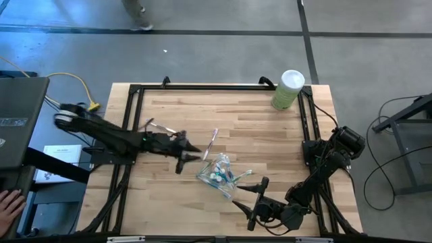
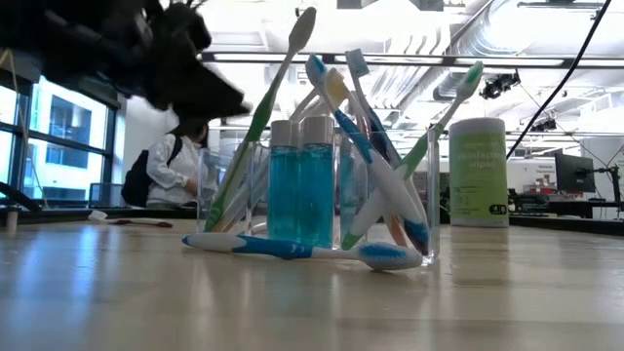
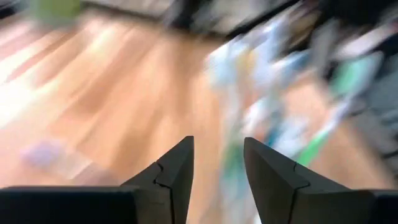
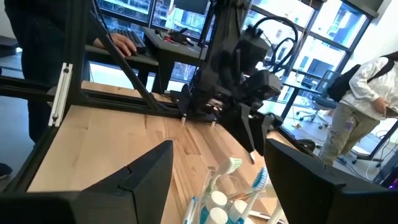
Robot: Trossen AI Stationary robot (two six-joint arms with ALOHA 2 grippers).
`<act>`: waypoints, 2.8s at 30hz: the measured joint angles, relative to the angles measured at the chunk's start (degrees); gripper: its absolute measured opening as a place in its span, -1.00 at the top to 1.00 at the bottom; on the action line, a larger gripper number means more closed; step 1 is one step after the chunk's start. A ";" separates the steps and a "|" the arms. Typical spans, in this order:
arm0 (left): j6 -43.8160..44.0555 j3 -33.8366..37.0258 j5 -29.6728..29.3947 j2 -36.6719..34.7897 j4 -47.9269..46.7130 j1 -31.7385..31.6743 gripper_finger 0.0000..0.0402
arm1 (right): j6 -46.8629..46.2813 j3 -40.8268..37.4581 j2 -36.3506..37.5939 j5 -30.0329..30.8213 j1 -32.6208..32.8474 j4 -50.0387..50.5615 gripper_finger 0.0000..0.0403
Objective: Pick & Place toothbrushing station
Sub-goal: Put the purple toothbrush into the transparent organizer
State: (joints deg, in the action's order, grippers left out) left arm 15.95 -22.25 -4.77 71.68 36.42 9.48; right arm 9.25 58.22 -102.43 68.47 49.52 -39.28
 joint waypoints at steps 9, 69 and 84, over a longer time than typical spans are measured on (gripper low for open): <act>16.22 -15.20 -6.10 -17.75 -70.64 -10.58 0.32 | 1.71 0.00 0.00 0.00 -1.57 0.39 -0.20; -38.35 -26.66 -7.67 26.71 -95.11 -58.51 0.34 | -6.62 0.00 0.02 -14.80 -9.55 12.55 -0.20; -28.00 -26.40 -12.51 21.88 -101.37 -46.40 0.96 | -6.66 0.00 0.02 -14.40 -9.22 12.69 -0.20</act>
State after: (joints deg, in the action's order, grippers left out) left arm -12.04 -48.64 -17.28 93.56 -64.95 -36.91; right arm 2.59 58.22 -102.41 54.06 40.30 -26.59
